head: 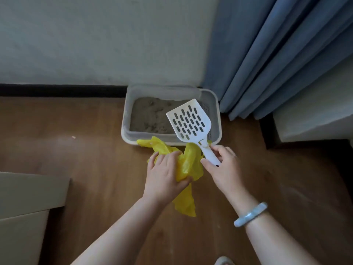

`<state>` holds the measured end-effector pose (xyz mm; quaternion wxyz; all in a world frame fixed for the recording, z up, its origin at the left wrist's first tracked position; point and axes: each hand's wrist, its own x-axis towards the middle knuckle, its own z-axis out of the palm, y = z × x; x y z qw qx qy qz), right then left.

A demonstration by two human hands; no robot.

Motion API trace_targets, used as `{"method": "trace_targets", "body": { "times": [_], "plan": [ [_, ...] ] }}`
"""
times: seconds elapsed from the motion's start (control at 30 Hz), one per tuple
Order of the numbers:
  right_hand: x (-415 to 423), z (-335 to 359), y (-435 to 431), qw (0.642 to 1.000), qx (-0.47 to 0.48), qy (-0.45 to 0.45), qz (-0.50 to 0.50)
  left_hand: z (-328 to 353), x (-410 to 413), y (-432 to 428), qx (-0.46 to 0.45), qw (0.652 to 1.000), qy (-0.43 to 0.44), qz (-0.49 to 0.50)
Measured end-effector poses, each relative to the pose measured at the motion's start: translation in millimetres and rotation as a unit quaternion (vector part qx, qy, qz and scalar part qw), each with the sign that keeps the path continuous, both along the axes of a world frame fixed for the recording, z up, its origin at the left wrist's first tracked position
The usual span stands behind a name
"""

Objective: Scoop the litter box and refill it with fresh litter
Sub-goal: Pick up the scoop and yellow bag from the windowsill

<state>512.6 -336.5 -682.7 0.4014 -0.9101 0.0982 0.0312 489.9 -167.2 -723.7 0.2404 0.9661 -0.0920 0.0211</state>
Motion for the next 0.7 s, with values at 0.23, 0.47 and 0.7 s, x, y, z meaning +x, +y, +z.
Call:
{"method": "trace_targets", "body": {
  "times": [0.23, 0.47, 0.7],
  "plan": [
    [42, -79, 4, 0.999, -0.018, -0.042, 0.010, -87, 20, 16, -0.027, 0.999, -0.006, -0.033],
    [78, -127, 16, 0.995, -0.021, -0.052, 0.076, -140, 38, 14, -0.062, 0.995, -0.036, -0.064],
    [91, -149, 8, 0.997, -0.023, -0.036, 0.068, -158, 54, 13, -0.127, 0.991, 0.035, -0.035]
  ]
}}
